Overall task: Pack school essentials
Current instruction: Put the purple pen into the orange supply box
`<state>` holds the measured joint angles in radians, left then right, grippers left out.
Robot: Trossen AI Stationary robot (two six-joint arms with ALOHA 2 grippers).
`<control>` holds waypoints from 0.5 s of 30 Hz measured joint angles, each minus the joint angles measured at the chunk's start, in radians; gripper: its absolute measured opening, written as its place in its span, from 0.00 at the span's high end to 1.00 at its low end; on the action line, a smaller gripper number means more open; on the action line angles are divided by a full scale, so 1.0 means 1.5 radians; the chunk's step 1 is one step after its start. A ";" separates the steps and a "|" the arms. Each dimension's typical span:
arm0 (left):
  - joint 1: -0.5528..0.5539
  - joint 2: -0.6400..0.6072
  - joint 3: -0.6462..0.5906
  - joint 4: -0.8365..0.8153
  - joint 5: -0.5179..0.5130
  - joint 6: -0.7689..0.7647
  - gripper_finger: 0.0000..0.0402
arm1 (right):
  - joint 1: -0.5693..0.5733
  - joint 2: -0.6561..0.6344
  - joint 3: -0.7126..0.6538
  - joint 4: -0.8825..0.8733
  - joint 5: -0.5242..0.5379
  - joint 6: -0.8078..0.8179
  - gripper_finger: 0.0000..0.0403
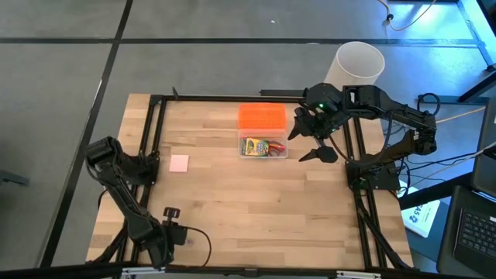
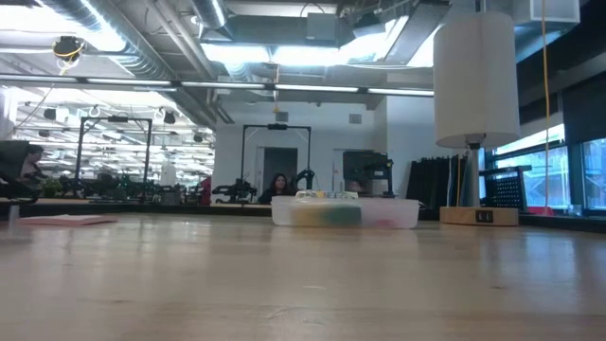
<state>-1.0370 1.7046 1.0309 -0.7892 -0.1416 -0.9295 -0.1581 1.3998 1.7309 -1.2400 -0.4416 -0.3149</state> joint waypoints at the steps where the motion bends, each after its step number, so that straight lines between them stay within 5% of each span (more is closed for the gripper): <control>1: 0.000 0.000 0.000 0.000 0.000 0.000 0.76 | 0.000 0.000 0.000 0.000 0.000 0.000 0.04; 15: -0.015 0.000 0.000 0.031 -0.031 -0.002 0.76 | 0.000 0.000 0.000 0.000 0.002 -0.003 0.04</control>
<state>-1.0601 1.7046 1.0309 -0.7422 -0.1876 -0.9321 -0.1582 1.3998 1.7313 -1.2400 -0.4385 -0.3187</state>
